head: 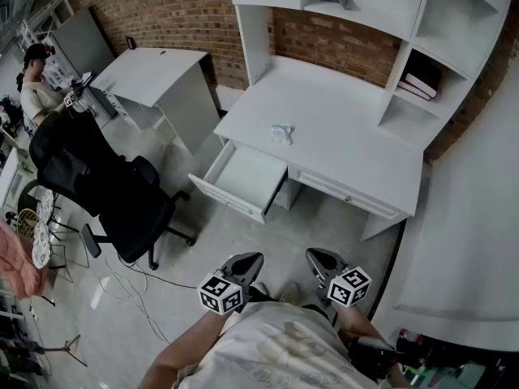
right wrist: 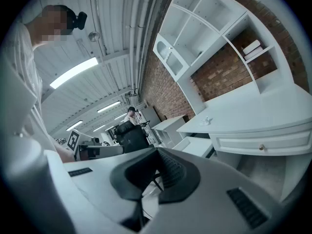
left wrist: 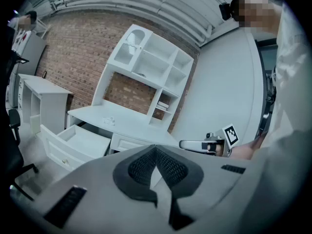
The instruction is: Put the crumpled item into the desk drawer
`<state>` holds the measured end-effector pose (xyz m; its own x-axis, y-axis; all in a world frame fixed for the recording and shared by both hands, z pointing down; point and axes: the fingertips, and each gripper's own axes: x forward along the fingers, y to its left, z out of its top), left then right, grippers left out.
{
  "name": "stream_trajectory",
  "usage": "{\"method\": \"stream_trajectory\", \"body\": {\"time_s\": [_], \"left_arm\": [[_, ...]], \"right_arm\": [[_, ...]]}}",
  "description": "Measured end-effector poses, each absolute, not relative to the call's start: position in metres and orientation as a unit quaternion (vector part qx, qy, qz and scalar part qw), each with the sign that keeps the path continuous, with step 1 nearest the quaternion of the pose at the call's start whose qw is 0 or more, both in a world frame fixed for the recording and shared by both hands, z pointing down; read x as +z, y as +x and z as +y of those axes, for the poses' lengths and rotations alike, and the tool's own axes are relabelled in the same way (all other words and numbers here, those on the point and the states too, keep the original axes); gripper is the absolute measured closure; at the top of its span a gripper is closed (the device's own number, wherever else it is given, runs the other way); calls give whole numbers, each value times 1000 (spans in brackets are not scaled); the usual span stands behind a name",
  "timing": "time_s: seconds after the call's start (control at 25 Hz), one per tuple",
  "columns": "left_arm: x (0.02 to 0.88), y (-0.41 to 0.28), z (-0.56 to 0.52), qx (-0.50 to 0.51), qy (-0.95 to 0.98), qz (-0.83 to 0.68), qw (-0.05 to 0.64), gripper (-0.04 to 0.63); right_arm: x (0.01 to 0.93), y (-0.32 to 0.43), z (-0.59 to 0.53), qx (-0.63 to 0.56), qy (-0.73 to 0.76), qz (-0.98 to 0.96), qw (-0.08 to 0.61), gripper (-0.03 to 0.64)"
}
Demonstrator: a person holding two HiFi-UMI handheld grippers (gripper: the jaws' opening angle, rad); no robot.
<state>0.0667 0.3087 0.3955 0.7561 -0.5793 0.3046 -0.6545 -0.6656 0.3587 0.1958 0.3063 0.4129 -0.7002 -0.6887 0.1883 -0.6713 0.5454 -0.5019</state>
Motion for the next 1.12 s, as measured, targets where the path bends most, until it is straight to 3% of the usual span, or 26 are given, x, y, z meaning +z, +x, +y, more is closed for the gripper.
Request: {"method": "stream_trajectory", "body": {"time_s": [1.12], "left_arm": [[393,65,286,62,892,-371,250,574]], "right_arm": [[415,195,287,-292,-364,885,3,594]]}}
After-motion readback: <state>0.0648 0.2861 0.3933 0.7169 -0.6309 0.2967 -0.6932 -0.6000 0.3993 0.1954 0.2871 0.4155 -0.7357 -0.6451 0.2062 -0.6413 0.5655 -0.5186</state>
